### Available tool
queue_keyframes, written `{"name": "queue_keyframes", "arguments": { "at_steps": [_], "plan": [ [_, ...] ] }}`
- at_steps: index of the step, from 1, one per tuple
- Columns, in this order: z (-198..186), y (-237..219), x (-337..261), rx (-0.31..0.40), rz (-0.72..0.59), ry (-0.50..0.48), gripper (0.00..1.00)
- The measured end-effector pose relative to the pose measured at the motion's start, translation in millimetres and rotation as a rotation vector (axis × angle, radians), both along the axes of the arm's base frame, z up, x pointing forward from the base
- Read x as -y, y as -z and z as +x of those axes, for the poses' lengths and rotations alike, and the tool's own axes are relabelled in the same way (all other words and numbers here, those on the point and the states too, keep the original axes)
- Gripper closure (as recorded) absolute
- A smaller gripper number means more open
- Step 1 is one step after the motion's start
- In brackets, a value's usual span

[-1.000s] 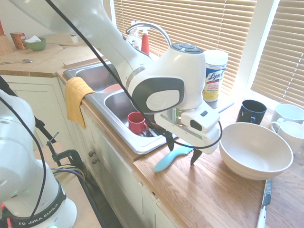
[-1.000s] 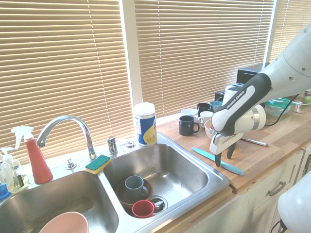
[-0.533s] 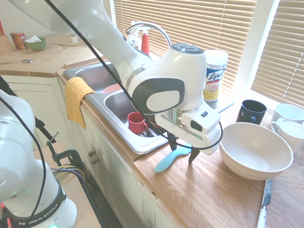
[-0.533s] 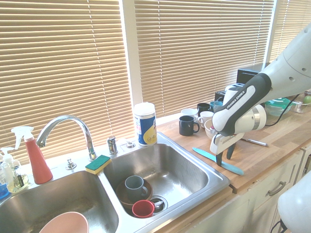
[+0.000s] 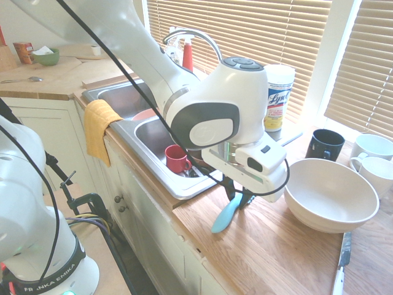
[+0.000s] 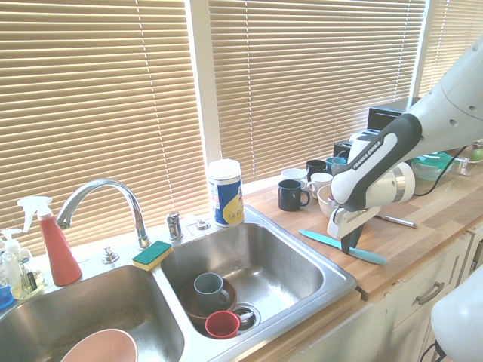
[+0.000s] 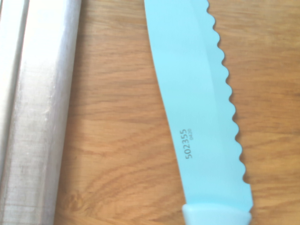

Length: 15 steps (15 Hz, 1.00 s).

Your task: Put the knife into the sink

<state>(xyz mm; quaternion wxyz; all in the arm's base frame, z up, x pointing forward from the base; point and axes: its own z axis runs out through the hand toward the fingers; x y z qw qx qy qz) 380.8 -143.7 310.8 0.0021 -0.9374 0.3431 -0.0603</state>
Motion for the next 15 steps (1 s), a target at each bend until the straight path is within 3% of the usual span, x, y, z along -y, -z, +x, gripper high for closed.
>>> {"name": "queue_keyframes", "arguments": {
  "at_steps": [10,15],
  "plan": [
    [4.8,-5.2,12.1,-0.001,0.013,0.034,1.0],
    [18.7,-51.4,10.3,0.033,0.025,0.031,1.0]
  ]
}}
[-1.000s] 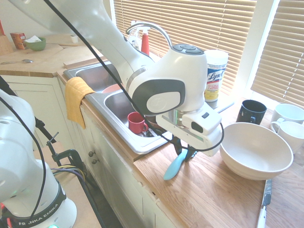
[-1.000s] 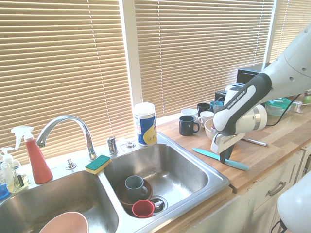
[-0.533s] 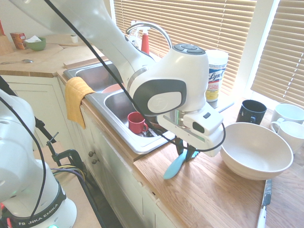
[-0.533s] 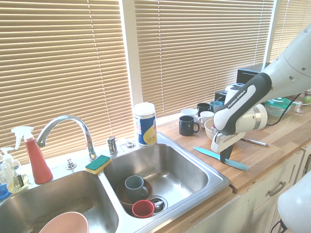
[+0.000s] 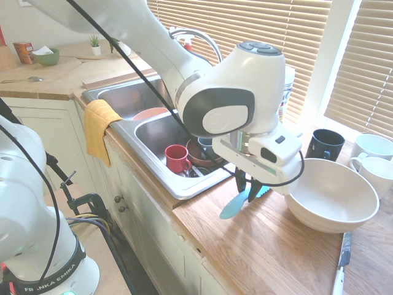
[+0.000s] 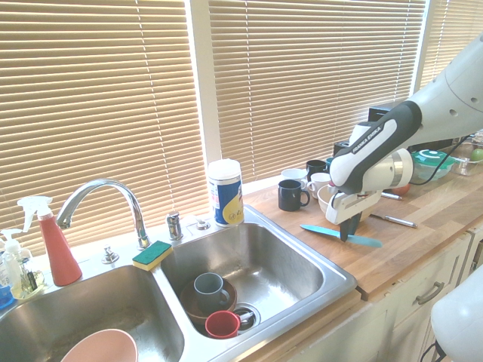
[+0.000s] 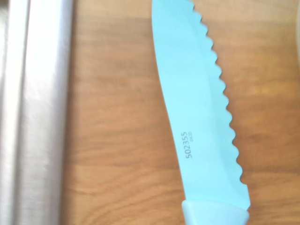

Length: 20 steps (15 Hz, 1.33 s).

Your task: Put the knife into the sink

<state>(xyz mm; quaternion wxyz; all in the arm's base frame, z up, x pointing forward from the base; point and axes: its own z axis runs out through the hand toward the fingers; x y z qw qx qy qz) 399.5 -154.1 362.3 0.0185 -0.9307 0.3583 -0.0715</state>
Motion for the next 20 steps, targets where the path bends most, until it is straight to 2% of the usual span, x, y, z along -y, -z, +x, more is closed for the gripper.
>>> {"name": "queue_keyframes", "arguments": {
  "at_steps": [8,12,16,20],
  "plan": [
    [6.9,-82.0,-16.3,0.08,-0.009,-0.036,1.0],
    [4.8,-131.2,-65.4,0.122,-0.017,-0.097,1.0],
    [9.2,-129.9,-158.6,0.102,-0.035,-0.136,1.0],
    [15.3,-93.4,-223.8,0.102,-0.053,-0.107,1.0]
  ]
}}
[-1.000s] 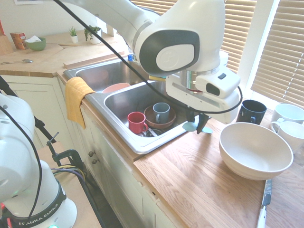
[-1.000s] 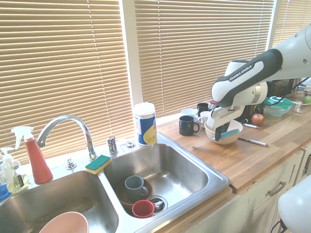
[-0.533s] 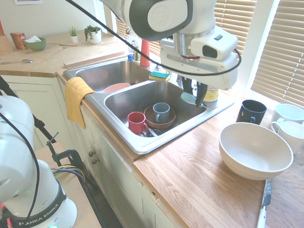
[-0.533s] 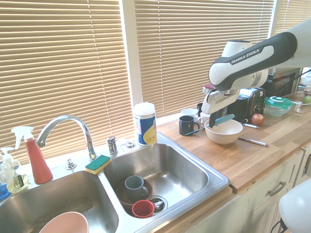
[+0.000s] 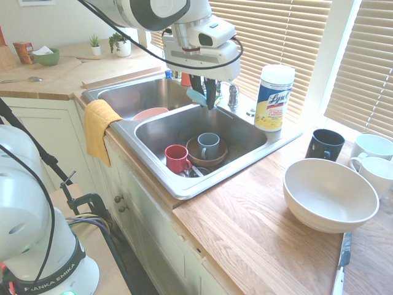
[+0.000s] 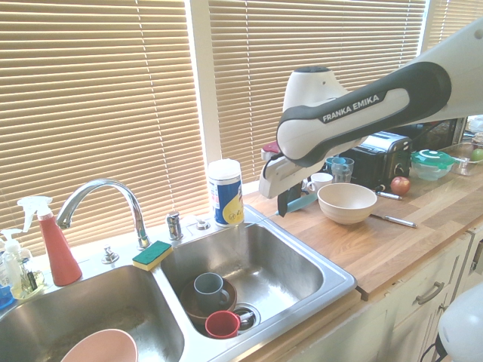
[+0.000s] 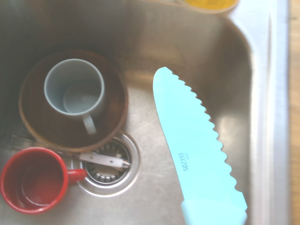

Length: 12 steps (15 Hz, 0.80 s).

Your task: Put the knife into the sink

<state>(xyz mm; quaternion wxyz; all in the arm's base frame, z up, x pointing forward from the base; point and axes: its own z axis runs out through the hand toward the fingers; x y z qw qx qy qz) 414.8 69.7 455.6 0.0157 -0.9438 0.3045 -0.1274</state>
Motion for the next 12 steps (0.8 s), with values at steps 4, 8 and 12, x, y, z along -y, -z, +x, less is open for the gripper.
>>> {"name": "queue_keyframes", "arguments": {
  "at_steps": [4,8,12],
  "plan": [
    [16.3,63.3,-35.5,-0.035,0.009,0.059,1.0],
    [31.1,123.3,-46.5,-0.073,-0.01,0.091,1.0],
    [57.1,164.7,-49.5,-0.112,-0.007,0.116,1.0]
  ]
}}
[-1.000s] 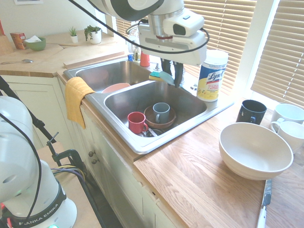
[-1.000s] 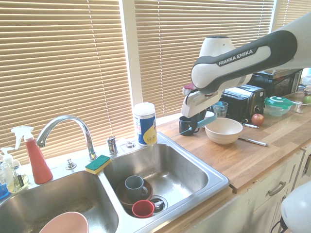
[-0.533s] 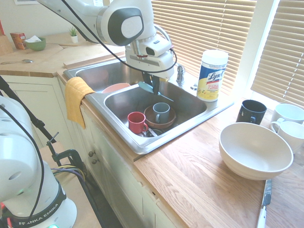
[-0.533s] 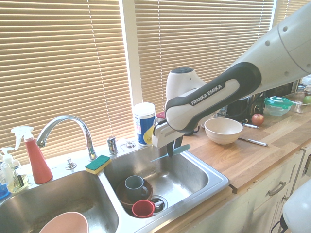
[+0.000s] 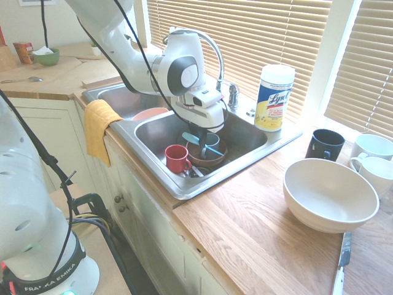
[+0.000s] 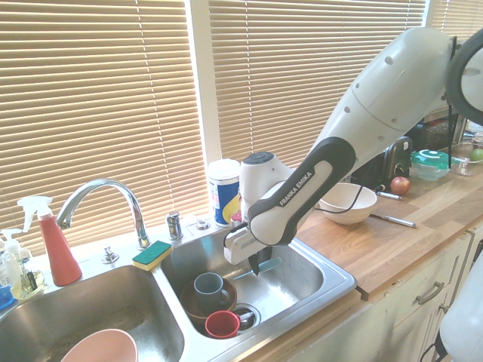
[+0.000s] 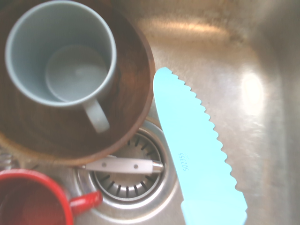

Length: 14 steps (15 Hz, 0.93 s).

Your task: Put the knife into the sink

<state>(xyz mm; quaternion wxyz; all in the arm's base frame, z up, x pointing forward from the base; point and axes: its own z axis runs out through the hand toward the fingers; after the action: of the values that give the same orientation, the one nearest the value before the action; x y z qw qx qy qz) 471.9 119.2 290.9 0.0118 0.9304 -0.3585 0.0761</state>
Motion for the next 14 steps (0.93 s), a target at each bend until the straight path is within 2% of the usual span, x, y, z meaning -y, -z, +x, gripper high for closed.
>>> {"name": "queue_keyframes", "arguments": {
  "at_steps": [6,7,14],
  "plan": [
    [7.7,64.1,-0.7,-0.056,0.021,0.041,1.0],
    [4.6,71.7,-0.1,-0.066,0.021,0.049,0.0],
    [-20.9,97.6,18.8,-0.095,0.027,0.084,0.0]
  ]
}}
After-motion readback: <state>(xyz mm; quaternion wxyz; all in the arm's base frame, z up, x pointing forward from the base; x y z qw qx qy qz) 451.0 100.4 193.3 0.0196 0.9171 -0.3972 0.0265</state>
